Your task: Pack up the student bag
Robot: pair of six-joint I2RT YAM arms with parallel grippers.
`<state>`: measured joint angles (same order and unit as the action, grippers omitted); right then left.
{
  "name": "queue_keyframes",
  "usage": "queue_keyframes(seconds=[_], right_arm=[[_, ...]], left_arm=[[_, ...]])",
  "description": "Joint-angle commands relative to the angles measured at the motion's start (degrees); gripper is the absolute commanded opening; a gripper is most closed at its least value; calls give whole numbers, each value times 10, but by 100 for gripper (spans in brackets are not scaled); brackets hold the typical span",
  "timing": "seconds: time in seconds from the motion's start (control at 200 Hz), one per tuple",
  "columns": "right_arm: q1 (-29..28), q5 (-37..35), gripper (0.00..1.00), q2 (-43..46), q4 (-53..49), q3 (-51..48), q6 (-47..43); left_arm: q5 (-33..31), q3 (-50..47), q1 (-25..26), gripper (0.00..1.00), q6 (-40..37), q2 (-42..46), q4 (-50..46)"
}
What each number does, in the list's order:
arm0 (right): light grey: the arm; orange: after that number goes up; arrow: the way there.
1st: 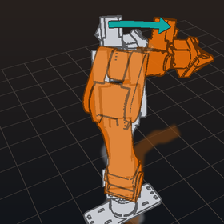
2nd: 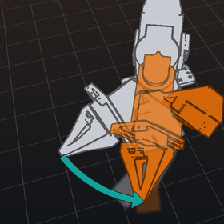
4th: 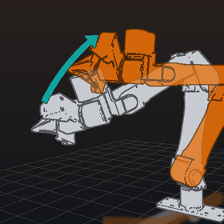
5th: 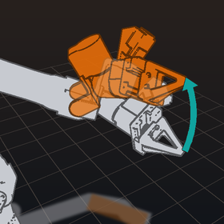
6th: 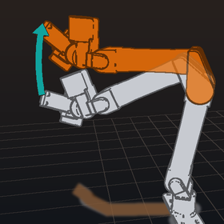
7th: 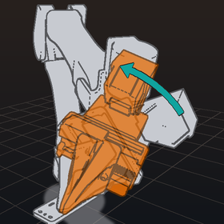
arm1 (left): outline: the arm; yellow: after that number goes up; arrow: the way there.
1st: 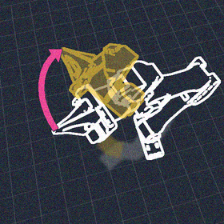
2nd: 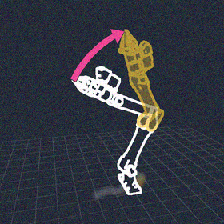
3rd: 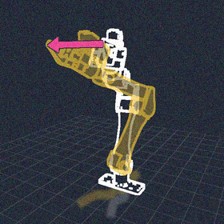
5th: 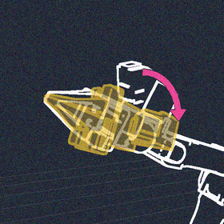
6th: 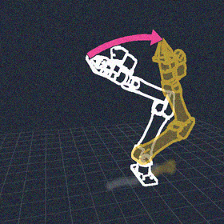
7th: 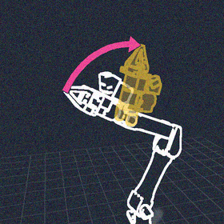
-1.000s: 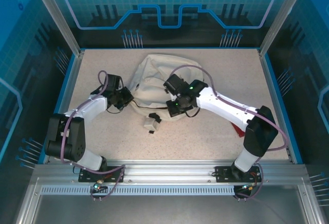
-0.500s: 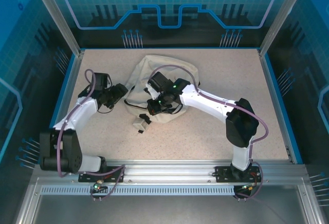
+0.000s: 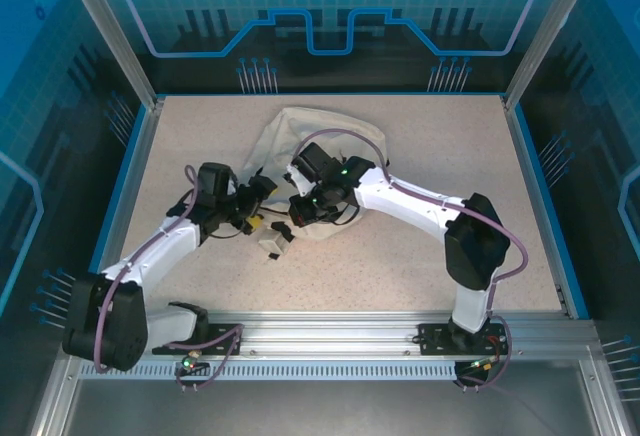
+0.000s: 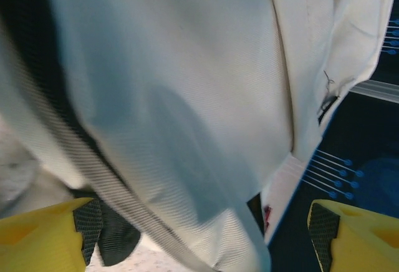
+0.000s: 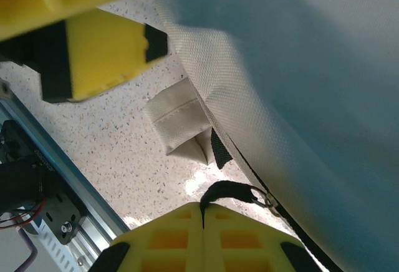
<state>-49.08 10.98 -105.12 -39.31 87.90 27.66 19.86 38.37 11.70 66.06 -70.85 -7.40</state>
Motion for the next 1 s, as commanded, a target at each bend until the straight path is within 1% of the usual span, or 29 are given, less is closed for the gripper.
queue_keyframes(seconds=[0.0,0.08,0.165,0.25,0.315,0.385,0.485,0.59,0.705,0.79,0.895,0.996], right_arm=[[6,10,0,25,12,-7,9],[8,9,0,29,11,-9,10],[8,-1,0,33,3,-10,7],[8,-17,0,34,-15,-6,4],[9,-33,0,36,-30,-6,3],[8,-57,0,40,-50,-6,4],[8,-99,0,49,-85,-7,6],[11,-156,0,55,-129,-4,15],[22,-207,0,67,-169,-14,32],[35,-235,0,78,-181,-29,43],[55,-252,0,86,-185,-45,51],[72,-254,0,85,-177,-53,51]], left_arm=[[9,-15,27,87,68,-31,85],[-10,-12,46,84,71,-45,91],[-24,-18,53,78,82,-50,103],[-40,-25,54,66,87,-47,109],[-54,-26,54,51,85,-43,101],[-69,-25,55,40,74,-41,90],[-90,-25,57,25,56,-42,69],[-111,-27,57,14,41,-41,50],[-141,-29,57,6,23,-32,24],[-162,-27,56,4,11,-28,3],[-179,-27,55,2,-1,-22,-12],[-189,-28,52,0,-11,-20,-23]])
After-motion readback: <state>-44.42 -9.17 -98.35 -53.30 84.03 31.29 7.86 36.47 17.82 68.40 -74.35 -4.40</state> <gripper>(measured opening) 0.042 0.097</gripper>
